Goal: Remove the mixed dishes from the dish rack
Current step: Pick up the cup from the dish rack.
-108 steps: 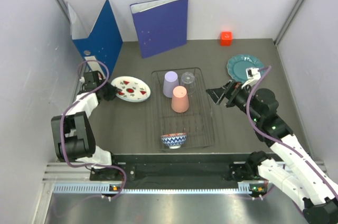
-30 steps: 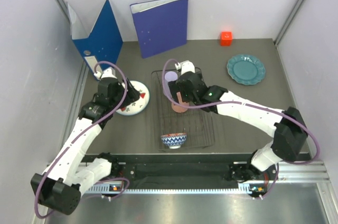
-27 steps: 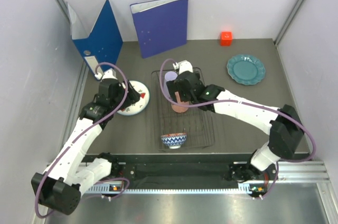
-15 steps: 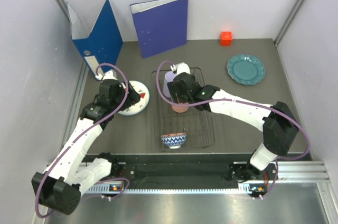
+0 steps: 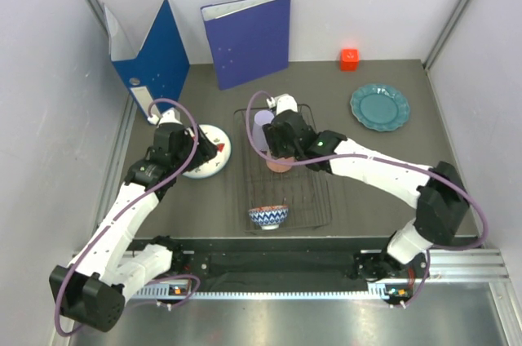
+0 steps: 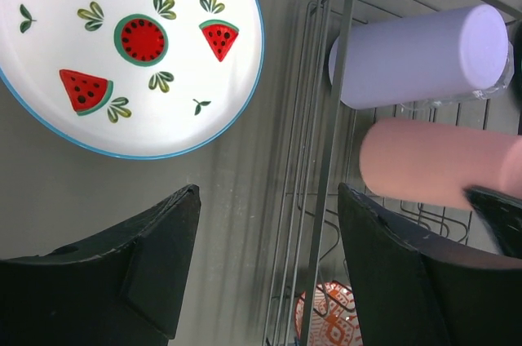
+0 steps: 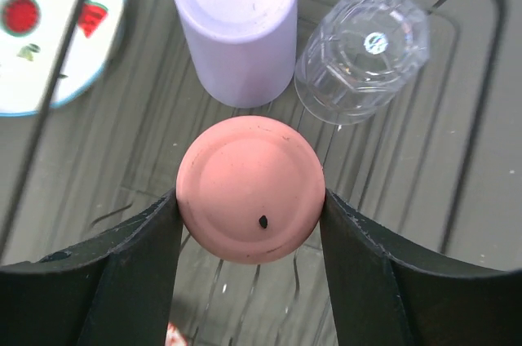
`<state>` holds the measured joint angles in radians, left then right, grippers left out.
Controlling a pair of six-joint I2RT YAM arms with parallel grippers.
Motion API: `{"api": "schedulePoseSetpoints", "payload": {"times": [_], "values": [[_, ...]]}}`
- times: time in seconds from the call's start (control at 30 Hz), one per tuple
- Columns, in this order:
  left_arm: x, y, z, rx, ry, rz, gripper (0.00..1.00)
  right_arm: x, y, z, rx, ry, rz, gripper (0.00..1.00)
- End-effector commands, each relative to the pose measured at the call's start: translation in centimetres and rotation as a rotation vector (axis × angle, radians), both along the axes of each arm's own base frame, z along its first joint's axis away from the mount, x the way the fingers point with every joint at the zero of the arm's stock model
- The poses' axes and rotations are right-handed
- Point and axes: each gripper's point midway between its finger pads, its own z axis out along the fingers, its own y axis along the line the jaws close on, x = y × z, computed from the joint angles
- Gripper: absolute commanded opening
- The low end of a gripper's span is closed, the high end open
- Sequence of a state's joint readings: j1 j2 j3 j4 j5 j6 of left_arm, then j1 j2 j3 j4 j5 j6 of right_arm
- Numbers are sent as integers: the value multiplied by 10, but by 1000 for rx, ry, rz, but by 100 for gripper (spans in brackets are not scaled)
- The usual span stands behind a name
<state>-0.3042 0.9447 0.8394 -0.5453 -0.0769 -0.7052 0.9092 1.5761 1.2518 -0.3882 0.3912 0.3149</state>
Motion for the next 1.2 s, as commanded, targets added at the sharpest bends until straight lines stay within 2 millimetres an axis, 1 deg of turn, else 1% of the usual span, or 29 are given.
{"api": "schedulePoseSetpoints", "payload": {"times": [0.0,0.07,0.1,0.13,0.17,0.2,0.23,0.27,0.3,0.33,0.37,0.4,0.43,0.47,0.5,0.53,0.57,0.6,0.63,0.67,0.7,0.73,0.77,0.8,0.83,0.93,0.97,1.03,1.17], "values": [[8,1,28,-24,-106,27,72,-10,2,123,225,-181,19,32],[9,2,37,-29,-130,29,72,-14,-6,149,261,-213,16,30],[11,1,45,-37,-150,30,72,-19,-13,166,291,-240,16,27],[11,0,48,-43,-157,28,72,-23,-17,176,308,-251,18,25],[12,-1,53,-51,-166,26,72,-29,-24,194,346,-273,24,23],[15,-3,61,-65,-189,25,72,-34,-24,202,392,-267,36,16],[16,-5,66,-80,-205,19,72,-39,-25,210,442,-259,60,13],[16,-7,72,-108,-221,24,72,-46,-29,225,540,-253,119,9],[15,-10,82,-131,-255,11,72,-51,-30,231,627,-225,130,0],[16,-19,98,-186,-306,-24,72,-42,-42,219,657,-202,108,0],[12,-25,109,-227,-350,-55,72,-56,-40,242,764,-225,203,0],[10,-31,119,-268,-382,-83,72,-58,-44,244,829,-201,209,0],[8,-42,140,-353,-447,-126,72,-48,-57,245,864,-212,184,0],[3,-46,144,-394,-471,-144,72,-54,-55,230,887,-158,233,0],[1,-50,151,-433,-495,-162,72,-53,-55,237,955,-152,251,0],[-1,-56,169,-502,-548,-188,72,-46,-60,223,980,-128,246,0],[-5,-65,172,-543,-562,-239,72,-55,-55,220,1015,-88,313,0],[-8,-71,179,-579,-583,-278,72,-60,-54,240,1113,-127,369,0],[-12,-76,197,-645,-642,-319,72,-65,-52,221,1137,-73,409,0],[-17,-88,192,-687,-628,-396,72,-71,-50,227,1181,-89,468,0],[-21,-93,196,-727,-645,-442,71,-90,-52,255,1286,-160,592,0],[-26,-98,201,-808,-632,-474,69,-101,-53,246,1328,-149,650,0],[-29,-103,207,-852,-684,-530,69,-103,-53,244,1377,-131,675,0],[-34,-107,205,-880,-672,-567,68,-108,-55,246,1444,-79,686,0],[-36,-108,208,-908,-676,-585,67,-114,-57,249,1466,-105,722,0],[-35,-111,206,-899,-676,-601,65,-97,-55,235,1455,-81,635,0],[-35,-110,210,-889,-686,-603,65,-95,-56,235,1426,-116,625,0],[-33,-110,207,-868,-678,-593,65,-93,-56,236,1406,-133,607,0],[-35,-110,208,-874,-677,-595,65,-87,-54,231,1397,-126,592,0]]}}
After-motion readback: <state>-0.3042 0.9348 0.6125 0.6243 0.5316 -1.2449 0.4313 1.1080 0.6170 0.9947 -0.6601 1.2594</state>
